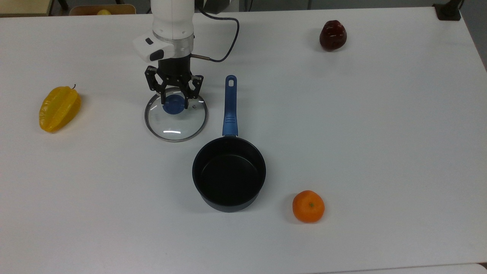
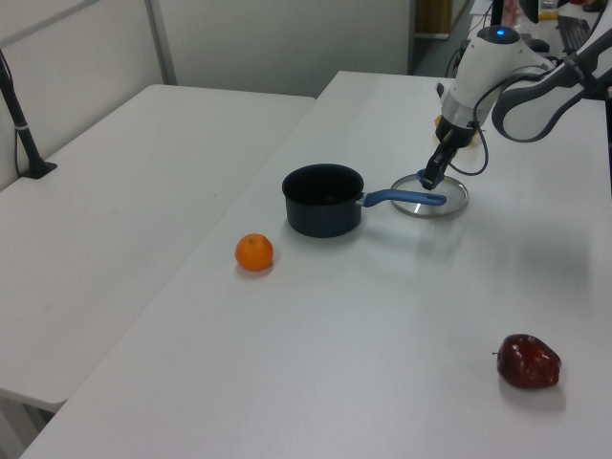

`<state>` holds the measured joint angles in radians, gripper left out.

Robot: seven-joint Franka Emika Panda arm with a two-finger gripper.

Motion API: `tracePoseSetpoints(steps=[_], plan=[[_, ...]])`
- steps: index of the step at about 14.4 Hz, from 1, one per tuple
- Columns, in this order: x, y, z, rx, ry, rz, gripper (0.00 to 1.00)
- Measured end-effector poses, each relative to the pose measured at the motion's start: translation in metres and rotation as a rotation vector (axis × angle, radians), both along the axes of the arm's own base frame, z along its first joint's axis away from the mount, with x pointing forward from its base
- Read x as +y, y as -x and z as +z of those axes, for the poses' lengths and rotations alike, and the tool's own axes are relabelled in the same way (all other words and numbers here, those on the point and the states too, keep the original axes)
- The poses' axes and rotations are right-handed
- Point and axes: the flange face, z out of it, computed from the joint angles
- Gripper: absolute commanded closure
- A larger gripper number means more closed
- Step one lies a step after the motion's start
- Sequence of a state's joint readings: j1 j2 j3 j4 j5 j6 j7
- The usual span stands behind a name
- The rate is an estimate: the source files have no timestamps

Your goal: Open lid

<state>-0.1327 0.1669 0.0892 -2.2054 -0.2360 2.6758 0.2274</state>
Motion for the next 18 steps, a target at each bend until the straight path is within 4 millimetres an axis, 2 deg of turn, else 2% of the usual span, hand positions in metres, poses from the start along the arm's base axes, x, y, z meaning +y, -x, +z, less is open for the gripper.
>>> tracePoseSetpoints(steps=[2,3,5,8,9,10,13,15,16,18], plan=[[0.003,0.004,-0.007,0.072,0.01,-0.003,0.0],[0.001,0.001,0.0,0.111,0.021,-0.013,0.0],[-0.006,-0.014,0.035,0.184,0.048,-0.047,0.0],[-0.008,-0.032,0.105,0.242,0.076,-0.088,0.0],[-0.001,-0.035,0.127,0.246,0.079,-0.088,0.0],[0.017,-0.036,0.155,0.257,0.071,-0.077,0.0],[0.07,-0.027,0.195,0.292,0.036,-0.024,0.0],[0.097,-0.014,0.223,0.283,0.015,0.012,0.0],[0.105,-0.002,0.243,0.271,-0.012,0.02,0.0],[0.099,0.02,0.269,0.285,-0.055,0.005,0.0]])
